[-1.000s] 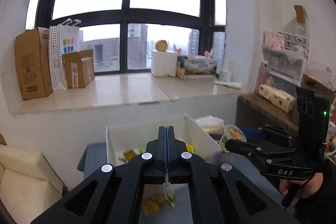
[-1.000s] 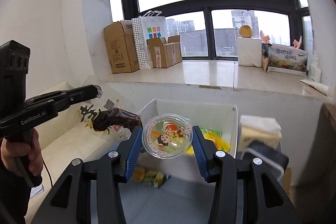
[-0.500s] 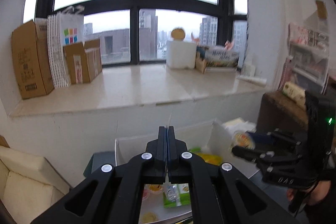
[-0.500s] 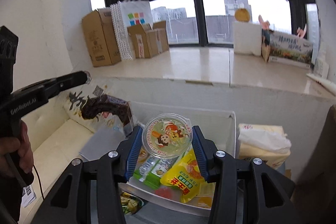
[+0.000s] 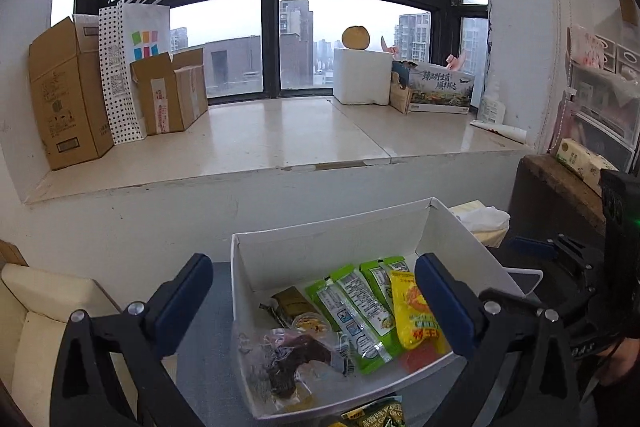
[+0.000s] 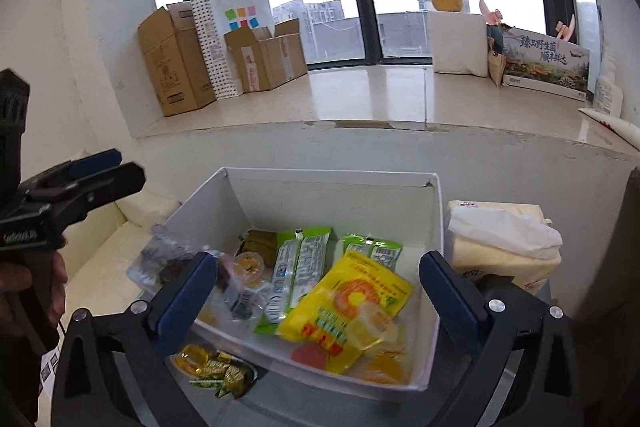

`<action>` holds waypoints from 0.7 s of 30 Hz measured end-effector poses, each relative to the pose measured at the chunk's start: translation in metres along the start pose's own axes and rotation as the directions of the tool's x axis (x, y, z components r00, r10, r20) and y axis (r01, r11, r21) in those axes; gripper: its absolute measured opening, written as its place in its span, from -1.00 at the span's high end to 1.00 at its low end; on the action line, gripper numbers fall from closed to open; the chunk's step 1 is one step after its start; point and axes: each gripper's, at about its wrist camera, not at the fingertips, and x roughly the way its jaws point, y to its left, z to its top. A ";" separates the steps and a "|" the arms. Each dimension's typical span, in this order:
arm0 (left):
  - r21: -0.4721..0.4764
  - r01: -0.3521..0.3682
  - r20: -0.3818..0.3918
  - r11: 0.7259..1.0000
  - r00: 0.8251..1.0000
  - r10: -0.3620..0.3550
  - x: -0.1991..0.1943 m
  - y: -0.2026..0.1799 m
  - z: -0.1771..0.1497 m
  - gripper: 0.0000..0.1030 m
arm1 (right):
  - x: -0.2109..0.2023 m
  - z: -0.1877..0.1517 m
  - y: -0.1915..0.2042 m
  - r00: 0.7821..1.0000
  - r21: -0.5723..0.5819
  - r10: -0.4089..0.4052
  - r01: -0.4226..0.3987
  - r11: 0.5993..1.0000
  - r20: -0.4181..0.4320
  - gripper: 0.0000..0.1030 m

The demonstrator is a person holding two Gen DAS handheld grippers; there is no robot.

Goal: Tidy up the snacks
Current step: 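Grasp the green garlic pea snack bag with the right tool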

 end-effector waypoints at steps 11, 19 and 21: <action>-0.003 0.021 0.007 1.000 1.000 -0.021 -0.048 -0.010 -0.017 -1.00 | -0.043 -0.031 0.035 0.999 -0.043 0.040 -0.039 0.998 0.016 -1.00; -0.033 0.033 -0.019 0.999 0.999 -0.033 -0.092 -0.011 -0.075 -1.00 | -0.091 -0.071 0.052 0.998 -0.072 0.054 -0.052 0.996 0.023 -1.00; -0.050 0.042 -0.041 0.998 0.998 -0.044 -0.099 -0.011 -0.100 -1.00 | -0.096 -0.084 0.055 0.999 -0.070 0.051 -0.050 0.996 0.008 -1.00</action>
